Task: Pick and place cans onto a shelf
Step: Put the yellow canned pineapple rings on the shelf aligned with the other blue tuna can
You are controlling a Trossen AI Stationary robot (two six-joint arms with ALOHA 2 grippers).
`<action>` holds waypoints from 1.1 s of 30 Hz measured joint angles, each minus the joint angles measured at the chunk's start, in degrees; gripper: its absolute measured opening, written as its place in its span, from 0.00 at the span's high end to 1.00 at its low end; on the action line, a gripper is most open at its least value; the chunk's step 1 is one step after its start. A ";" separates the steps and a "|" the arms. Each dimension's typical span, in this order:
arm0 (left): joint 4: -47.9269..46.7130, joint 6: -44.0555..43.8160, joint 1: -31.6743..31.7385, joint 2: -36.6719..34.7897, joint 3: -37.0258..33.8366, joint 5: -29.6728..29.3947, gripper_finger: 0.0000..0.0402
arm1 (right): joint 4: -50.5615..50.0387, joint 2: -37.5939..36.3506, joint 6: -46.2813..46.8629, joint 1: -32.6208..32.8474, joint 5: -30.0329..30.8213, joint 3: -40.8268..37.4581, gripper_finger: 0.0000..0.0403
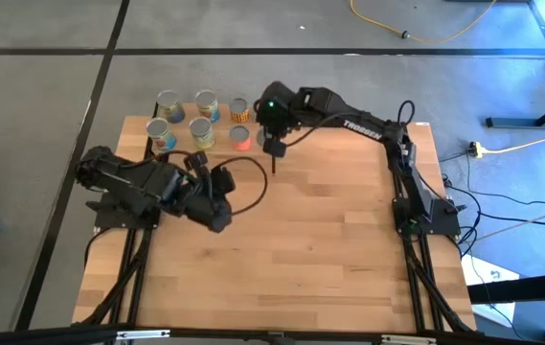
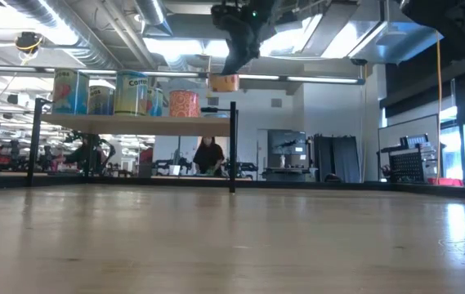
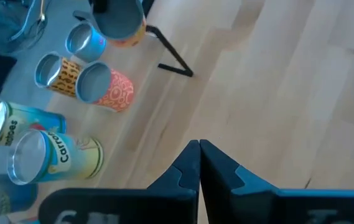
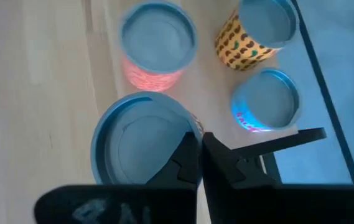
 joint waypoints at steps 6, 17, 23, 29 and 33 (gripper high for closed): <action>0.01 0.05 3.12 0.00 0.00 0.09 1.00 | 1.92 0.15 -2.77 -3.45 -5.08 -0.02 0.98; 0.07 -0.04 5.56 0.00 0.00 0.49 1.00 | 3.93 3.45 -6.78 -5.28 -8.93 -0.02 0.98; 0.09 -0.46 5.56 0.00 0.00 0.50 1.00 | 4.19 4.75 -7.06 -5.75 -12.27 -0.02 0.98; 0.09 -1.20 5.56 0.00 0.00 0.50 1.00 | 4.01 6.27 -7.28 -5.71 -12.38 -0.02 0.98; 0.09 -1.24 5.56 0.00 0.00 0.52 1.00 | 4.06 6.36 -7.26 -5.93 -11.33 -0.02 0.98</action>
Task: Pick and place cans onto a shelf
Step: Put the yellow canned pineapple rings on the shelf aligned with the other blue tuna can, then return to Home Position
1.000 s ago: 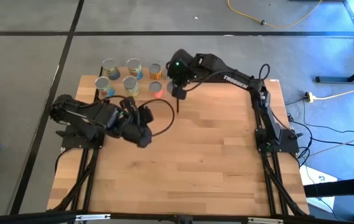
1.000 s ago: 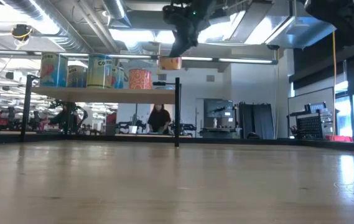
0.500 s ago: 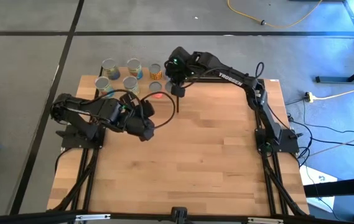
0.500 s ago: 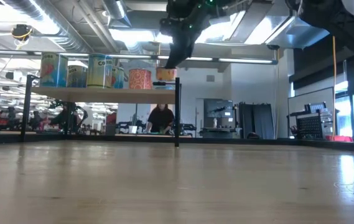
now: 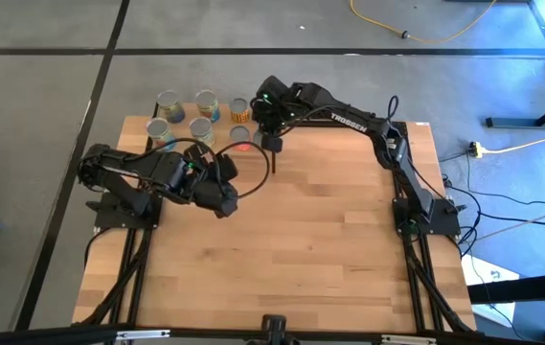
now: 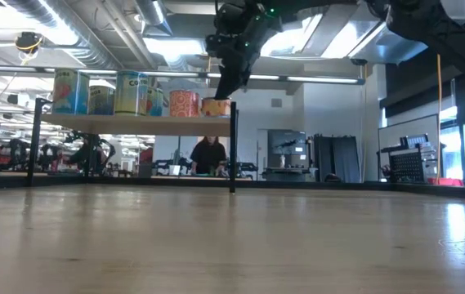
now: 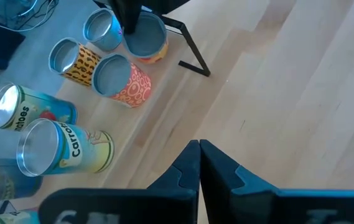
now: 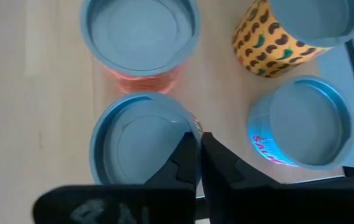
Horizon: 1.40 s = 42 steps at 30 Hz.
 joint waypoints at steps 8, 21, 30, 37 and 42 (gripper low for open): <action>0.02 -0.02 0.00 0.02 0.00 0.16 1.00 | -1.22 0.02 -0.01 -0.57 1.16 -0.05 0.89; 0.11 -0.02 -0.02 0.03 0.00 0.20 1.00 | -1.85 0.02 0.07 -0.63 1.22 -0.52 0.87; 0.13 0.09 -0.04 0.04 0.00 1.24 1.00 | -2.96 -0.21 -0.09 -0.63 1.10 0.65 0.87; -0.09 0.56 0.00 -1.88 0.01 -1.62 1.00 | -6.01 -5.09 -1.62 -0.02 1.13 0.63 0.91; -0.11 1.66 0.00 -5.61 0.00 -4.43 1.00 | -7.52 -9.95 -4.24 0.82 1.12 0.63 0.98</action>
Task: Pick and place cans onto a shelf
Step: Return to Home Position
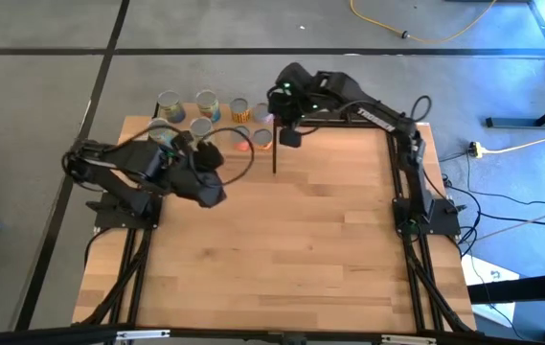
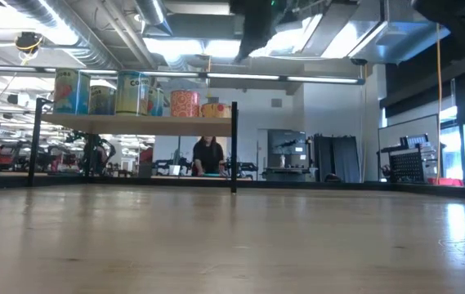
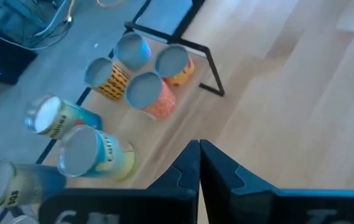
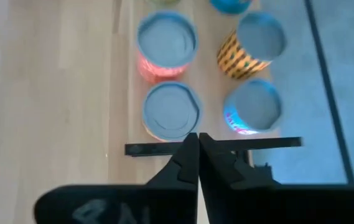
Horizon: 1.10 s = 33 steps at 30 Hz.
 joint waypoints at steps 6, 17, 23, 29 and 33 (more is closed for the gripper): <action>0.02 2.21 0.00 -5.63 0.00 -1.29 1.00 | -2.07 -6.44 -1.56 1.24 0.00 0.00 0.99; 0.33 13.39 -0.02 -17.52 -2.98 2.77 1.00 | -8.41 -19.81 4.26 5.32 -0.02 0.05 0.99; 7.91 16.31 -0.18 -29.50 -15.13 10.28 1.00 | -14.24 -26.00 8.67 9.83 -4.03 0.04 0.99; 21.61 22.12 -1.30 -44.45 -27.62 16.59 1.00 | -16.09 -31.41 12.70 16.40 -6.47 -0.91 1.00; 28.21 25.41 -1.44 -54.12 -34.88 22.50 1.00 | -15.88 -33.93 15.52 21.48 -7.12 -2.25 1.00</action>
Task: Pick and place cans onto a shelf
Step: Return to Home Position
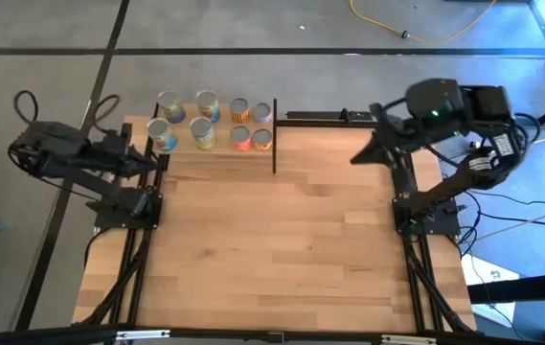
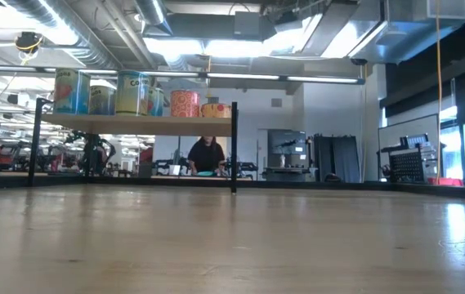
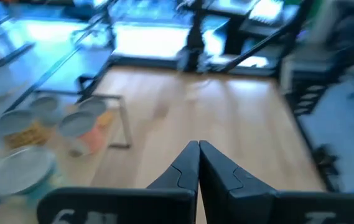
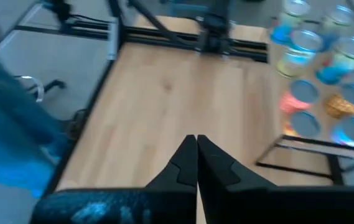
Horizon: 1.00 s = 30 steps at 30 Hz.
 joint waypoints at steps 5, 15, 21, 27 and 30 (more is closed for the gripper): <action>6.88 1.61 0.00 -11.11 -7.73 4.86 1.00 | 2.72 -2.91 1.11 5.84 -0.07 -4.23 1.00; 10.28 1.65 0.00 -24.96 -17.82 9.64 1.00 | 20.94 -14.86 2.86 10.95 3.93 -28.86 0.99; 13.03 4.36 0.00 -30.19 -23.94 10.24 1.00 | 31.62 -24.27 10.01 11.03 5.61 -43.50 0.99; 16.39 9.04 0.04 -31.11 -26.33 12.72 1.00 | 39.44 -32.84 11.73 11.01 5.67 -54.26 0.98; 17.43 9.10 0.02 -31.07 -28.26 13.00 1.00 | 42.96 -36.94 12.11 11.01 6.04 -59.27 0.98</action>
